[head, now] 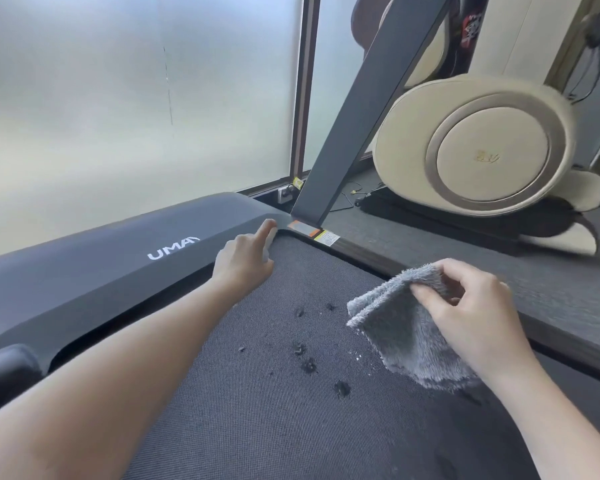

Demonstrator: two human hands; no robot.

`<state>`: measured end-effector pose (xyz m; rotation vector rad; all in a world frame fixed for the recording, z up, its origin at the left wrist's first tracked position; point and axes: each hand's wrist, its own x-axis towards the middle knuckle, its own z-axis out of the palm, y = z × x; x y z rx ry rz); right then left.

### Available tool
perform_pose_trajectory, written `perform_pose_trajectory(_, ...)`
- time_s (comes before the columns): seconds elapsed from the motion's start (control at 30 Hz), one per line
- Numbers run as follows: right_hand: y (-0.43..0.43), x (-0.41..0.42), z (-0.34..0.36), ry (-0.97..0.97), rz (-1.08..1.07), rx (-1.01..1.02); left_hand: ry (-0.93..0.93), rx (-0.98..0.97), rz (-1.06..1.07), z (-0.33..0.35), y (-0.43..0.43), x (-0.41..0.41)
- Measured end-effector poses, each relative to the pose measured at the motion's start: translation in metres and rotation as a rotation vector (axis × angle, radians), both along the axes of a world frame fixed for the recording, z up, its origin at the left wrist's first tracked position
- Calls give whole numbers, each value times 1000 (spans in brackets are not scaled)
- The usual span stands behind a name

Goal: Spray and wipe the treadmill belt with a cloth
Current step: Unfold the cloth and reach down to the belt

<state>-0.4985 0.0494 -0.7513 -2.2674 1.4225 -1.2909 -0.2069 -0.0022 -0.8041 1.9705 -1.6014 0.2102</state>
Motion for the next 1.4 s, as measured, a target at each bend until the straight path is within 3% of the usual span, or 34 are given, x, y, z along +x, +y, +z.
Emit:
perform_pose_trajectory(0.2,-15,4,-3,-1,11,17,-52,41,-41,10,-31,-1)
perform_pose_trajectory(0.4,-20,15,-8,-13,22,32,89,-53,38,2,-14,17)
perform_pose_trajectory(0.6,-16,40,-11,-27,88,48,66,-34,-47,-3,59,40)
perform_pose_trajectory(0.9,12,66,-16,-28,157,37,45,-50,51,-24,201,56)
perform_pose_trajectory(1.1,19,59,2,-23,136,53,-25,4,-162,-17,226,32)
perform_pose_trajectory(1.4,24,19,31,-36,25,24,109,-69,-263,-34,196,-20)
